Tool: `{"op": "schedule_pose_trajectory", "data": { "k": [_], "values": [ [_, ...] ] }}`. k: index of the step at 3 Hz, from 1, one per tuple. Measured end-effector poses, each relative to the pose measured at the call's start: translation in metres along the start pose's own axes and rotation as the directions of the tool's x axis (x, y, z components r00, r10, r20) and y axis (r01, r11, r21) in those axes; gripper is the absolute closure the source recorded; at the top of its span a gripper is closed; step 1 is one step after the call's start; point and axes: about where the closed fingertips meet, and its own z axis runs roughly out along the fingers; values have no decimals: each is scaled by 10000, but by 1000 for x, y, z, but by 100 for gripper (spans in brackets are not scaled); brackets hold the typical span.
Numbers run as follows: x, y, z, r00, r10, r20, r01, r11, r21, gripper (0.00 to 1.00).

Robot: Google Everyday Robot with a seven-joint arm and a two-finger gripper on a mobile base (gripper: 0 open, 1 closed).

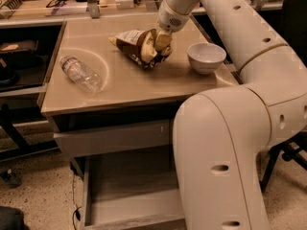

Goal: Place brown chip bag into middle drawer

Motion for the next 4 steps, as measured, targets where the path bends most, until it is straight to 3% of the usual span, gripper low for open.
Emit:
{"op": "schedule_pose_trajectory", "data": {
  "k": [2,4],
  "values": [
    [-12,0,-16,9999,43,-94,-42,9998,177,100],
    [-22,36,-63,9982,292,-515,-269,9986,461,100]
  ]
}}
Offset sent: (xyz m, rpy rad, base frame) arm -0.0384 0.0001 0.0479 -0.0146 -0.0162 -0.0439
